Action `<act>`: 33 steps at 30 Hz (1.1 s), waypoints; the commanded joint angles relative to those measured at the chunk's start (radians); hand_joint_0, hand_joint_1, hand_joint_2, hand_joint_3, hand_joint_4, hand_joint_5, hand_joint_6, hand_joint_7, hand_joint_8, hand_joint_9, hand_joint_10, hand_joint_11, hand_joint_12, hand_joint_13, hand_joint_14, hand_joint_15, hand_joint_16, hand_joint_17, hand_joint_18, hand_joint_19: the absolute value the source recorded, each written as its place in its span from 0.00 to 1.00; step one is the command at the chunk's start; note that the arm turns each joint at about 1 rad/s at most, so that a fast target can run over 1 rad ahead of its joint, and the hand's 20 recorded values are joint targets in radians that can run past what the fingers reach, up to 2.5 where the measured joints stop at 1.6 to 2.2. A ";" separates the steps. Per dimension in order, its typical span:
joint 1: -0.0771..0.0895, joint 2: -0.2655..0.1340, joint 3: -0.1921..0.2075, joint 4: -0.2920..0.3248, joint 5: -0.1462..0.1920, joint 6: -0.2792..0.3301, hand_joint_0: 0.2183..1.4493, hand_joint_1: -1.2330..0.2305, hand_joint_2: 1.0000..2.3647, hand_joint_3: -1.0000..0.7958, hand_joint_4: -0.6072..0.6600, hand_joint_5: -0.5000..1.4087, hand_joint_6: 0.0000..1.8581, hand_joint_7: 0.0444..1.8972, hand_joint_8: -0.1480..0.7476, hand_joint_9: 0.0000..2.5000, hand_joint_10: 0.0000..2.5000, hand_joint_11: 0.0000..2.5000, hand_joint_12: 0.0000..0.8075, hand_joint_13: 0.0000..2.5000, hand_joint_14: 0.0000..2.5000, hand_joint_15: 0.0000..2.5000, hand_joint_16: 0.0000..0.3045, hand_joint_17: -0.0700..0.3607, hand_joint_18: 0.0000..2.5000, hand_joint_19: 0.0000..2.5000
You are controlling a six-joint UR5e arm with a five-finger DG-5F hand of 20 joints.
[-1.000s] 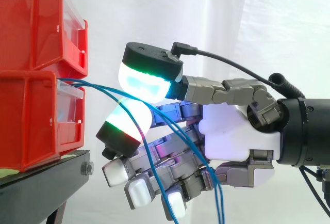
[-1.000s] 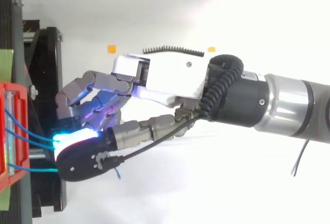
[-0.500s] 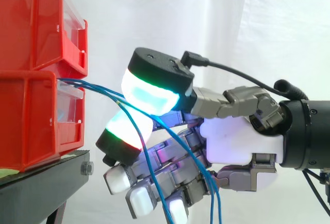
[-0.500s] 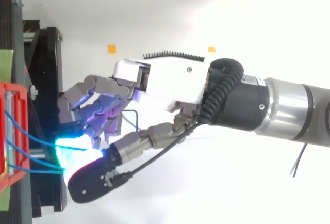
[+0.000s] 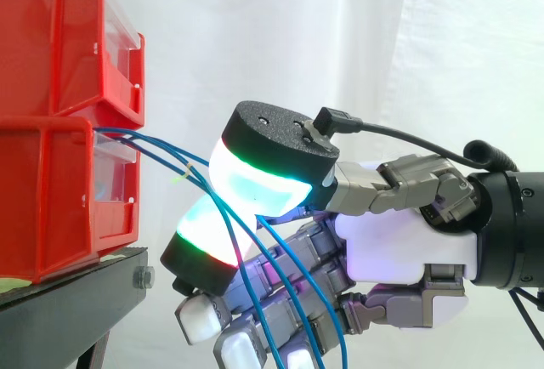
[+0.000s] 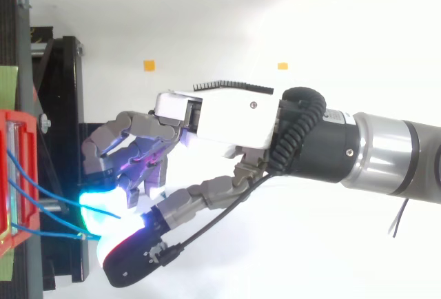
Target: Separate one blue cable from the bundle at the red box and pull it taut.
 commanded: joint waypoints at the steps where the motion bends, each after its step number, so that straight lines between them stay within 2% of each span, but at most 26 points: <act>1: 0.000 0.000 0.000 -0.013 0.000 0.001 0.24 0.35 0.00 0.28 0.73 0.16 0.47 0.56 0.64 0.39 0.00 0.34 0.51 0.37 0.01 0.23 0.18 0.46 0.41 0.26; 3: 0.000 0.000 0.000 -0.017 -0.001 0.001 0.25 0.41 0.00 0.28 0.73 0.16 0.47 0.57 0.63 0.39 0.00 0.34 0.51 0.37 0.01 0.23 0.18 0.45 0.41 0.26; 7: 0.000 0.000 0.000 -0.018 -0.001 0.002 0.26 0.45 0.00 0.28 0.73 0.17 0.47 0.57 0.63 0.40 0.00 0.34 0.50 0.37 0.01 0.23 0.18 0.45 0.41 0.26; 12: 0.000 0.002 0.000 -0.029 0.000 0.005 0.32 0.50 0.00 0.28 0.72 0.17 0.46 0.58 0.62 0.40 0.00 0.33 0.49 0.36 0.01 0.23 0.17 0.43 0.40 0.27; 17: 0.000 0.022 0.000 -0.058 0.000 0.004 0.34 0.40 0.00 0.31 0.71 0.17 0.46 0.58 0.62 0.39 0.00 0.34 0.49 0.36 0.01 0.23 0.17 0.44 0.40 0.27; 19: 0.000 0.032 0.000 -0.084 0.000 0.001 0.35 0.33 0.00 0.32 0.71 0.17 0.46 0.59 0.62 0.39 0.01 0.34 0.50 0.36 0.01 0.24 0.17 0.44 0.40 0.27; 24: 0.000 0.042 0.000 -0.113 -0.001 0.002 0.40 0.21 0.00 0.28 0.71 0.16 0.47 0.60 0.61 0.39 0.00 0.36 0.49 0.36 0.01 0.23 0.17 0.44 0.41 0.26; 29: 0.002 0.048 0.000 -0.124 0.000 0.001 0.44 0.18 0.00 0.28 0.72 0.17 0.47 0.61 0.61 0.38 0.01 0.36 0.49 0.36 0.01 0.23 0.17 0.44 0.41 0.25; 33: 0.003 0.049 -0.002 -0.125 0.000 0.001 0.40 0.14 0.00 0.28 0.72 0.17 0.47 0.62 0.61 0.38 0.01 0.36 0.48 0.36 0.01 0.23 0.17 0.44 0.41 0.25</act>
